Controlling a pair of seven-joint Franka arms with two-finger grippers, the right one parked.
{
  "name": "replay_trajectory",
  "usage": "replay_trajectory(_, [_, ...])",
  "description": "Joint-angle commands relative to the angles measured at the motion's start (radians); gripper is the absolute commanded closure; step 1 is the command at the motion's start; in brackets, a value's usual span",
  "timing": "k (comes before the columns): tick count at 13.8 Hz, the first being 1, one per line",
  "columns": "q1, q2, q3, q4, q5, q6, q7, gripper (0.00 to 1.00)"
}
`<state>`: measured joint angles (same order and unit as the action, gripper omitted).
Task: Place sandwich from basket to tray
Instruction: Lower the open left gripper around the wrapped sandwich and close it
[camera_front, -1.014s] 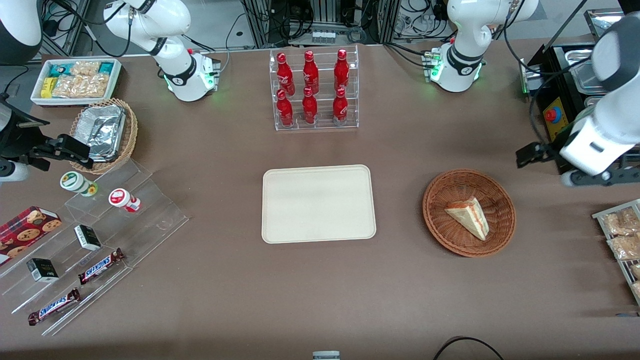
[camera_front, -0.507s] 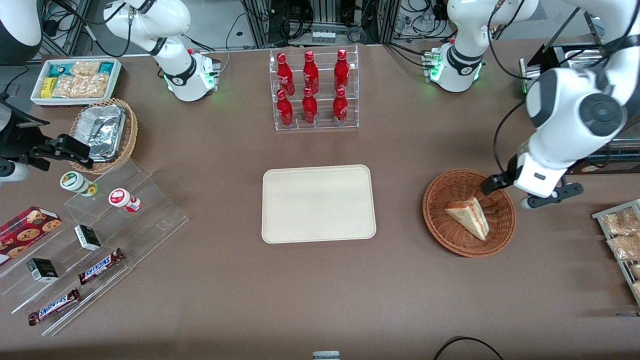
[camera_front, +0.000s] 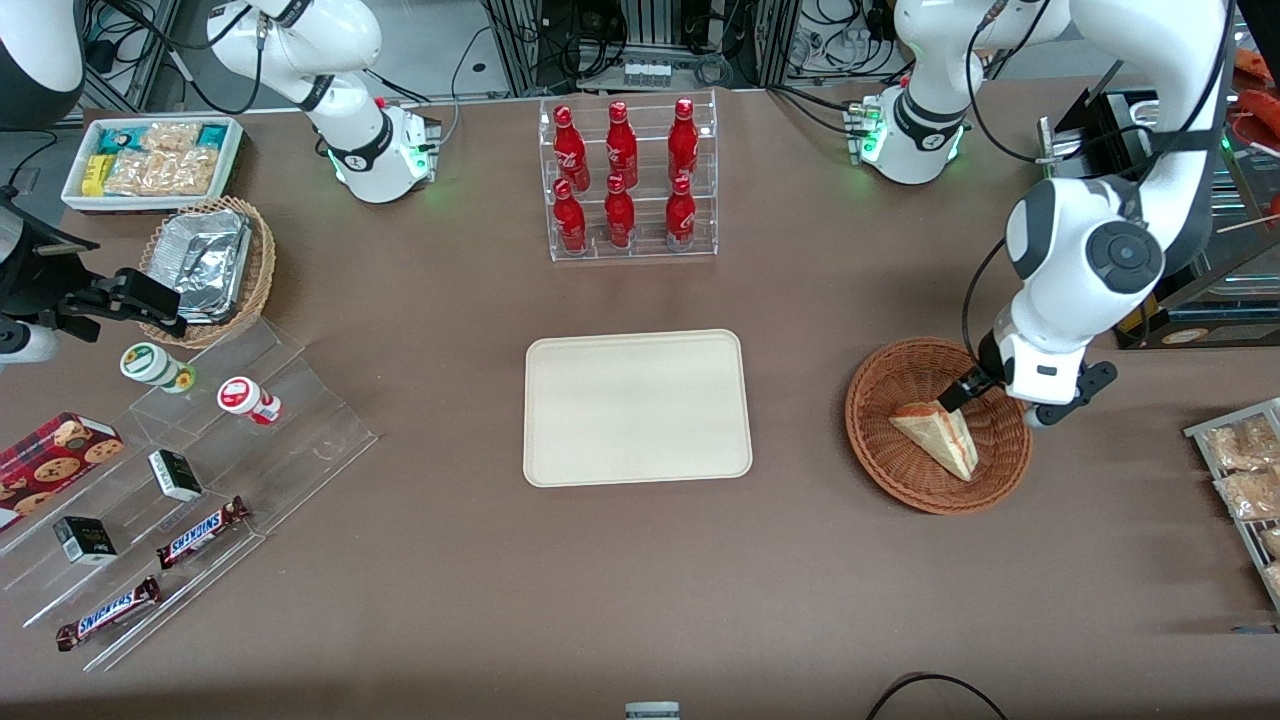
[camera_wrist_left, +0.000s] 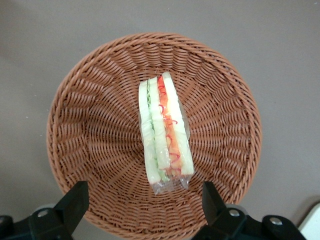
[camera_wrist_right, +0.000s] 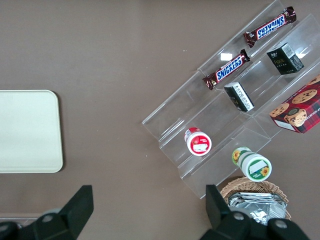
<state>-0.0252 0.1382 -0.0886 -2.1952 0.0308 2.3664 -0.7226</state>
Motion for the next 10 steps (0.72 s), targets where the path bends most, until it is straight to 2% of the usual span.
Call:
replay_trajectory(1, [-0.007,0.050,0.001,0.000,0.020,0.051,-0.046,0.00])
replay_trajectory(10, [-0.007,0.142,0.000,-0.001,0.018,0.163,-0.098,0.00])
